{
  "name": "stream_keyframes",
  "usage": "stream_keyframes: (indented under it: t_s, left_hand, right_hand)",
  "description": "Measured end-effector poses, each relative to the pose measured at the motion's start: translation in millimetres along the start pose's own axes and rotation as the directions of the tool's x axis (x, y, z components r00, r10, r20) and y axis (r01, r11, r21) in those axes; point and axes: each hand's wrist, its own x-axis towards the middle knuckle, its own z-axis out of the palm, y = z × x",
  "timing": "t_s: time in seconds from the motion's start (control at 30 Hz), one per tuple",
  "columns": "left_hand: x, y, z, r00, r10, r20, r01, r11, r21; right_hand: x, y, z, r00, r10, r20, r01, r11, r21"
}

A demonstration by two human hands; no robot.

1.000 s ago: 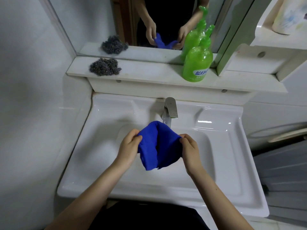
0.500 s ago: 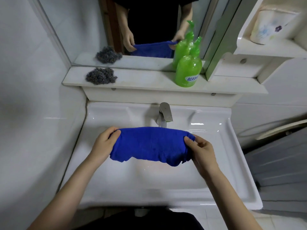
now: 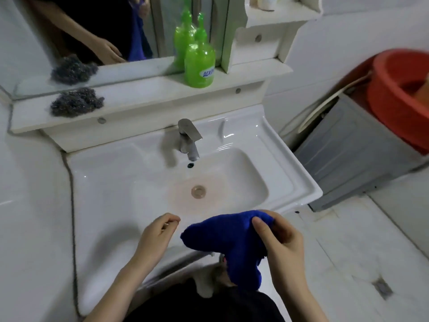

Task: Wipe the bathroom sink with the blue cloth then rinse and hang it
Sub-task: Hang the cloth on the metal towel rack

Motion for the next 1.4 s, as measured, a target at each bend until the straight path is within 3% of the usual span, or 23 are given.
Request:
stream_keyframes:
  t_s: [0.13, 0.23, 0.4, 0.57, 0.83, 0.97, 1.17, 1.4]
  left_hand:
    - [2, 34, 23, 0.964, 0.249, 0.087, -0.259, 0.956, 0.135]
    - [-1, 63, 50, 0.884, 0.427, 0.193, -0.458, 0.872, 0.171]
    - [-22, 80, 114, 0.765, 0.519, 0.381, -0.611, 0.772, 0.176]
    - [-60, 45, 197, 0.749, 0.313, 0.584, -0.509, 0.835, 0.206]
    - [-139, 33, 319, 0.717, 0.134, 0.685, -0.444, 0.844, 0.300]
    - [-135, 59, 346, 0.741, 0.142, 0.657, -0.441, 0.840, 0.316]
    - [-94, 94, 374, 0.862, 0.174, 0.476, -0.345, 0.889, 0.301]
    - [-32, 115, 453, 0.915, -0.046, 0.401, -0.030, 0.983, 0.181]
  right_hand:
    - [-31, 10, -44, 0.974, -0.010, -0.225, 0.008, 1.000, -0.011]
    - [-52, 25, -82, 0.916, 0.004, -0.400, -0.009, 1.000, -0.010]
    - [-91, 59, -147, 0.782, 0.049, -0.621, -0.045, 0.999, 0.021]
    - [-131, 116, -213, 0.674, 0.140, -0.726, -0.137, 0.989, 0.064]
    - [-176, 162, -331, 0.657, 0.255, -0.710, -0.283, 0.956, 0.082]
    - [-168, 157, -378, 0.670, 0.264, -0.694, -0.283, 0.955, 0.091]
    - [-100, 155, -427, 0.710, 0.233, -0.665, -0.241, 0.967, 0.081]
    - [35, 163, -499, 0.710, 0.246, -0.659, -0.277, 0.959, 0.060]
